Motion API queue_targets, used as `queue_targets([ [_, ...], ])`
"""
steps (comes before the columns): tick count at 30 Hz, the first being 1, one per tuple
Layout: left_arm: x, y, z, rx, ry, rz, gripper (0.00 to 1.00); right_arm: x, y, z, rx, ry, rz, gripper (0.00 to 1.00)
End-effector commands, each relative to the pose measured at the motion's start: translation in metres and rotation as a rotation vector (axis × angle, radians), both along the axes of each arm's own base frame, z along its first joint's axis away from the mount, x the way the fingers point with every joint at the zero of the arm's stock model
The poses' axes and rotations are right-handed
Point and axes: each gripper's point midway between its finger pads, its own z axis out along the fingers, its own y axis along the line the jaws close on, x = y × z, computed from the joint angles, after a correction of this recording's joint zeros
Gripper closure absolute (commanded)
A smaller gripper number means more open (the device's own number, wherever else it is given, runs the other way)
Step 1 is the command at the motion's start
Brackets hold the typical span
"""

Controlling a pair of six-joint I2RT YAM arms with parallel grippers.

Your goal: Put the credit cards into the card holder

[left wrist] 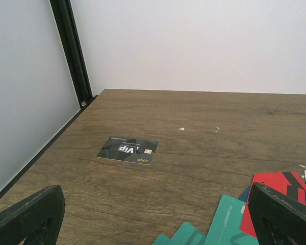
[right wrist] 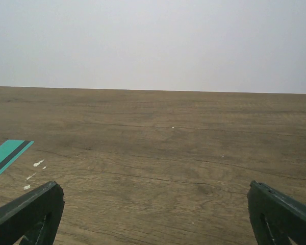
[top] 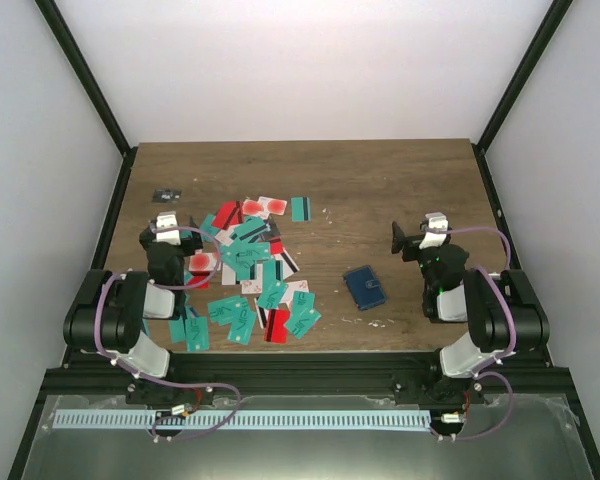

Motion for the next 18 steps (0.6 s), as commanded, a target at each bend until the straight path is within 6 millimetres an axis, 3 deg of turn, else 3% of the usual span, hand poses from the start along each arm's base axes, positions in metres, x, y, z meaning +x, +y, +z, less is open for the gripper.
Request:
queue_targets([
  [1, 0.000, -0.001, 0.007, -0.014, -0.029, -0.007, 0.00, 0.003, -0.003, 0.010, -0.001, -0.029, -0.008, 0.00],
  [11, 0.000, 0.002, 0.007, -0.025, -0.028, 0.006, 0.00, 0.004, -0.004, 0.009, -0.001, -0.029, -0.009, 0.00],
  [15, -0.002, -0.002, 0.023, -0.012, -0.050, -0.022, 0.00, 0.004, -0.008, 0.011, 0.008, -0.030, -0.036, 0.00],
  [18, 0.007, -0.005, 0.040, -0.030, 0.014, -0.032, 0.00, 0.006, -0.023, 0.026, 0.035, -0.035, -0.123, 0.00],
])
